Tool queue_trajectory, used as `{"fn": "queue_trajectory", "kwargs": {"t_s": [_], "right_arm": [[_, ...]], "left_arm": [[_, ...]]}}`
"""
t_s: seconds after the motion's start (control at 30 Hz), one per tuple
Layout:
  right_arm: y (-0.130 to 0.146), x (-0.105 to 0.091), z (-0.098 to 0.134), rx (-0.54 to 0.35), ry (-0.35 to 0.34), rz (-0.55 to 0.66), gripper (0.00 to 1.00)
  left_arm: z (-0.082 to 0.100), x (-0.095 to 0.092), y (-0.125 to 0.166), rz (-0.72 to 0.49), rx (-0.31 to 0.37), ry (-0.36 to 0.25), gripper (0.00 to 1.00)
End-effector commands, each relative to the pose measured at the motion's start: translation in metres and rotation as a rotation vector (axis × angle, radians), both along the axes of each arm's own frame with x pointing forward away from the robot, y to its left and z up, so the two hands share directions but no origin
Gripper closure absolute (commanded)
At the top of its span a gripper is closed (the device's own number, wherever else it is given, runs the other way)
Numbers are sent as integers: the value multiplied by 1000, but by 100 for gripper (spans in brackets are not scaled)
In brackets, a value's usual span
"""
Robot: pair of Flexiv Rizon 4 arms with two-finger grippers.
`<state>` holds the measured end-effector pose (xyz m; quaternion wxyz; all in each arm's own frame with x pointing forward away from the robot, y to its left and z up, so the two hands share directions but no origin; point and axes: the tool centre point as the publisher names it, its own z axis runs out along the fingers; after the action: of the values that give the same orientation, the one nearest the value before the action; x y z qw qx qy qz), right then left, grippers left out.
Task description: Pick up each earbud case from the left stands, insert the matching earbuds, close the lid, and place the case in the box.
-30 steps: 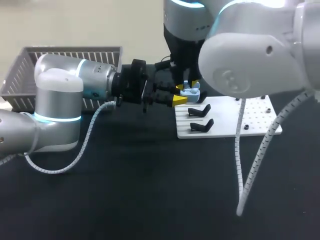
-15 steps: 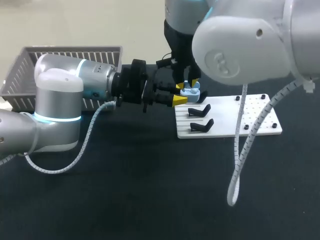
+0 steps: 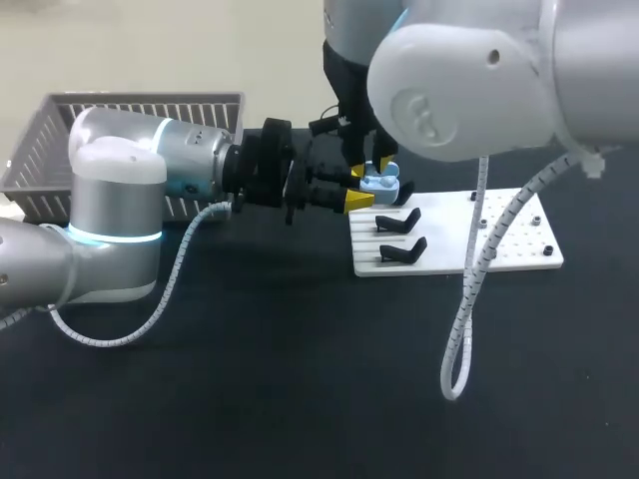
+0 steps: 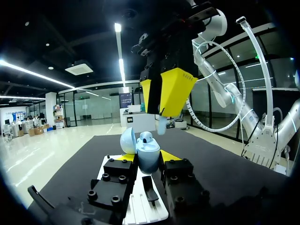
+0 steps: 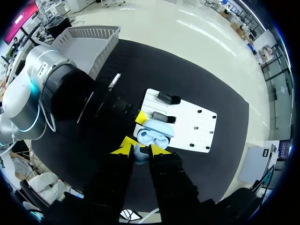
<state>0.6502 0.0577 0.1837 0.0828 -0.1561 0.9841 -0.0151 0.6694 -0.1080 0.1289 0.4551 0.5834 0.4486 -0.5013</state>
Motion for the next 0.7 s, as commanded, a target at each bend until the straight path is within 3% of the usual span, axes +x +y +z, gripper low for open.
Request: {"fn": "queue_trajectory", "kwargs": {"t_s": [0.03, 0.7], "right_arm": [[-1, 3, -1, 4, -8, -10, 100], [-3, 8, -11, 2, -13, -38, 100]], "left_arm": [[-1, -1, 0, 3, -2, -2, 100], [-1, -1, 0, 3, -2, -2, 100]]}}
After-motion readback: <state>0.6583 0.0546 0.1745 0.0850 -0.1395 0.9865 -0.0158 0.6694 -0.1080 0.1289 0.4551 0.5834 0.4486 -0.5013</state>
